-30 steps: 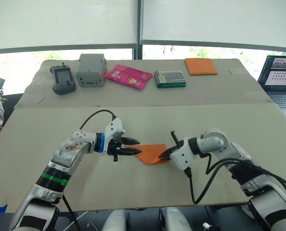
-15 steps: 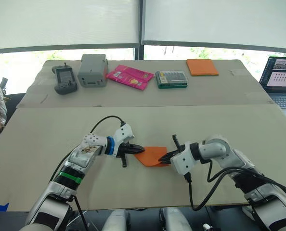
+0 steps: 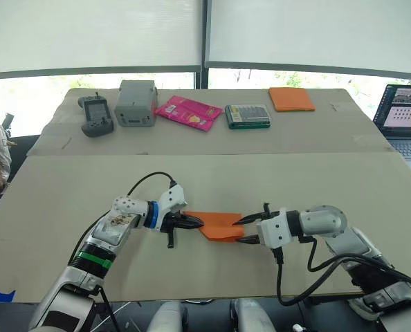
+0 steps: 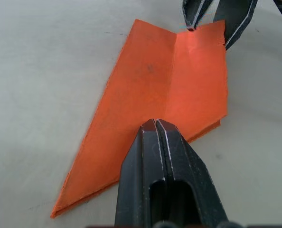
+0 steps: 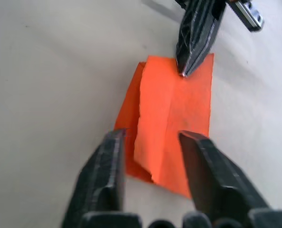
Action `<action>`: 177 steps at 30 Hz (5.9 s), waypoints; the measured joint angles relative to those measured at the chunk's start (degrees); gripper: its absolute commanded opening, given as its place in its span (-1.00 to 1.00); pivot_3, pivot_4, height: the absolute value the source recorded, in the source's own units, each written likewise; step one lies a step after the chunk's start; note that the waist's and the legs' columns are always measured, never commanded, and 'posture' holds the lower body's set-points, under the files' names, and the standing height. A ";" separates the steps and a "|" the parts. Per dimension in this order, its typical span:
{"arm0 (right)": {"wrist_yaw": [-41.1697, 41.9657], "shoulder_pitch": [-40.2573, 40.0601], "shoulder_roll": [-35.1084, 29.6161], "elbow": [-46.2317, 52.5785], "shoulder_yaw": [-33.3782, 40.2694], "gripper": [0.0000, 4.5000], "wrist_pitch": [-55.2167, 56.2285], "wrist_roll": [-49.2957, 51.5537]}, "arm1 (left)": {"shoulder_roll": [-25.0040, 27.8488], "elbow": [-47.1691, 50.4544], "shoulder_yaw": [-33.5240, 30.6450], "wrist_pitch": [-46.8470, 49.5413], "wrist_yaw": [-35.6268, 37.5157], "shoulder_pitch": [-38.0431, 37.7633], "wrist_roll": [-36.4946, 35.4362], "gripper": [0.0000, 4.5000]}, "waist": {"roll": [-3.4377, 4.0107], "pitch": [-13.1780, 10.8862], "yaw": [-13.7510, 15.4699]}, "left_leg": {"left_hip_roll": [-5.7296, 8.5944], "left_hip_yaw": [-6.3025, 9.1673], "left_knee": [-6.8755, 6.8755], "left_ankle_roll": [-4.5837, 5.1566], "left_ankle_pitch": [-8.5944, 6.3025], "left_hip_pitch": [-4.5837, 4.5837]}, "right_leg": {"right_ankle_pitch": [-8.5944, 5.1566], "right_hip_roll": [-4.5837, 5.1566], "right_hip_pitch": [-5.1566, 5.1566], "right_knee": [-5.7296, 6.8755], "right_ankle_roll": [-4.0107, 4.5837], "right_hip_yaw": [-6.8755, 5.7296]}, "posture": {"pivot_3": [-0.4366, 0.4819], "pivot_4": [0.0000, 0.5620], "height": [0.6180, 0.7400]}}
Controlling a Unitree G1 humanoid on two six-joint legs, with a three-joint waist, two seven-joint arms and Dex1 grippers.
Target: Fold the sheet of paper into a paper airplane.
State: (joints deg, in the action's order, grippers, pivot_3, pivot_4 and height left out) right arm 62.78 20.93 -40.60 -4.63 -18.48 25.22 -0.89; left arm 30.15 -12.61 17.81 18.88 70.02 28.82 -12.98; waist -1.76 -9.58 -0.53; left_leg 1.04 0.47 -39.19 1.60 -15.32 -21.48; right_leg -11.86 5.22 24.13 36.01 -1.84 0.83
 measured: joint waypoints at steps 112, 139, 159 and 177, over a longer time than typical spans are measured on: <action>-13.31 -5.95 9.67 21.17 6.73 -0.97 -57.24 18.31 | -10.36 -21.32 -1.88 -21.36 9.12 8.32 5.83 -1.00 | 0.02 0.19 0.91 | 0.04 0.16 -0.60 0.26 -0.16 -0.64 | 0.09 0.04 0.15 -0.05 -0.21 -0.16 | -0.05 -0.47 1.00; -20.74 -28.85 8.38 16.09 14.47 -0.97 -27.66 11.36 | -12.27 -28.78 -2.90 -23.03 12.14 11.32 5.96 -1.00 | 0.02 0.37 1.33 | 0.08 0.18 -0.61 0.31 -0.19 -0.29 | -0.02 0.06 -0.32 -0.17 -0.38 -0.14 | -0.05 -0.47 1.00; -22.15 -13.59 16.49 11.08 0.05 -0.97 -25.60 -0.51 | -11.08 -28.02 -3.30 -23.96 11.19 10.67 6.34 -1.00 | 0.07 0.38 0.28 | 0.05 0.16 -0.59 0.32 -0.19 -0.31 | 0.00 -0.08 -0.12 -0.02 -0.30 -0.05 | -0.05 -0.47 1.00; -19.25 -26.08 6.70 11.95 9.78 -0.97 -19.27 5.88 | -11.42 -29.79 -3.04 -25.08 10.62 10.79 6.43 -1.00 | 0.05 0.56 1.36 | 0.08 0.30 -0.58 0.60 -0.39 0.30 | -0.12 0.04 -1.21 -0.80 -0.51 -0.09 | -0.05 -0.47 1.00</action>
State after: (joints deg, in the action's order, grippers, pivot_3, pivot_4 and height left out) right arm 43.53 -5.15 -33.90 7.32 -8.69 5.95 4.99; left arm 18.73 -42.40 14.77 -6.20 80.64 39.61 -6.55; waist -1.71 -9.02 0.83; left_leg 1.12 0.76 -39.76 2.21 -15.71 -21.17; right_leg -11.98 5.26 22.92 35.21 -2.35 0.74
